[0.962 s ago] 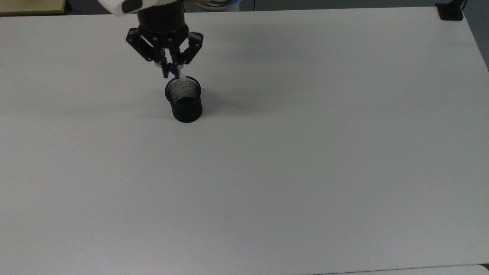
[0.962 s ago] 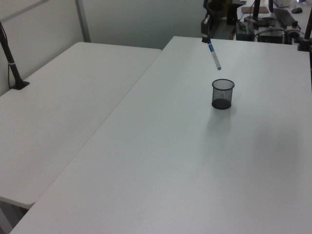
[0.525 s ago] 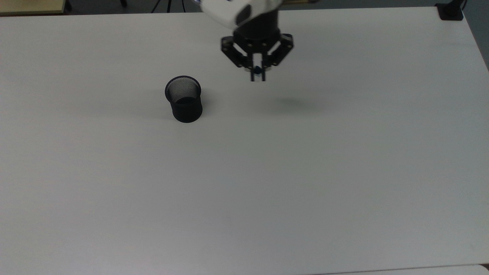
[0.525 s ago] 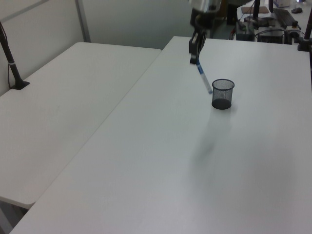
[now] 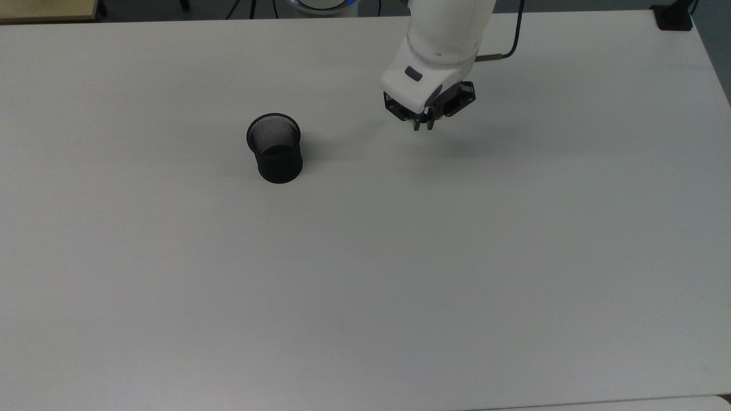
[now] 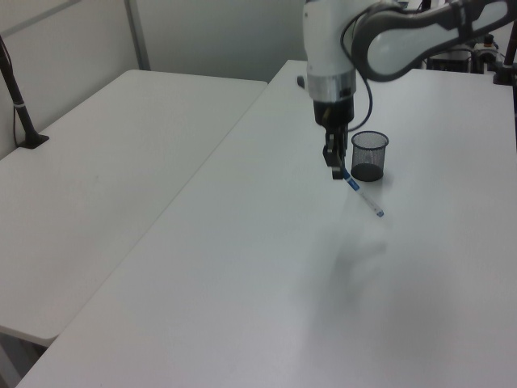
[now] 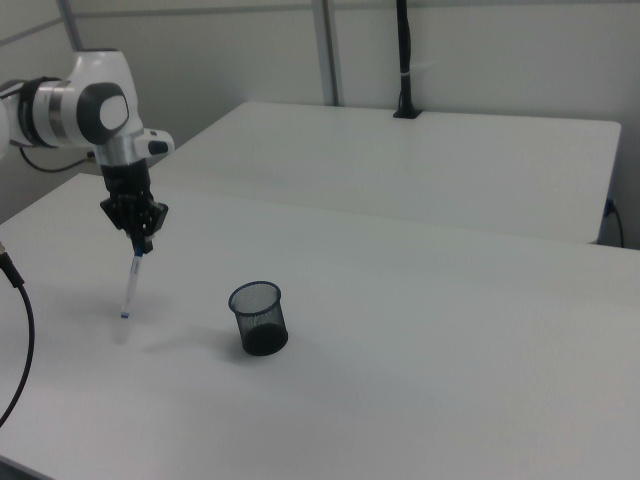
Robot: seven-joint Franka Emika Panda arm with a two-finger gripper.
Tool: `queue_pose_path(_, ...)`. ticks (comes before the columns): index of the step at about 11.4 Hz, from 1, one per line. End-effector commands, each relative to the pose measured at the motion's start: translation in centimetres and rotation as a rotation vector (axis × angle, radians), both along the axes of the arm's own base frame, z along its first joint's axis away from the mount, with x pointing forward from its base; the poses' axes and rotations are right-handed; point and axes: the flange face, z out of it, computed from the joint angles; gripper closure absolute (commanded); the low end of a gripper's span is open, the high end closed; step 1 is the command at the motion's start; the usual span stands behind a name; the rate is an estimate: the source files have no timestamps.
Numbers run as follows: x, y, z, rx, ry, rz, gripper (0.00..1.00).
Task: Remove the marker
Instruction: 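Carry the marker away from the cup and lower it to the table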
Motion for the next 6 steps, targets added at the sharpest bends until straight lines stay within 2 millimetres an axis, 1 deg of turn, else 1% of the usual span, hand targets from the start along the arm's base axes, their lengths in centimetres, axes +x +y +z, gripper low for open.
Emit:
queue_pose_path(1,-0.3,-0.1,-1.8,-0.028,0.039,-0.005,0.45)
queue_pose_path(2,-0.1,-0.4,-1.0,-0.042,0.021,-0.005,0.00)
queue_pose_path(3,0.2,-1.0,0.7,-0.051,-0.016,-0.019,0.00)
queue_pose_path(4,0.3,-2.0,3.2,-0.046,-0.059,-0.038,0.00)
queue_pose_path(6,-0.3,-6.4,8.7,-0.030,-0.128,-0.108,0.00)
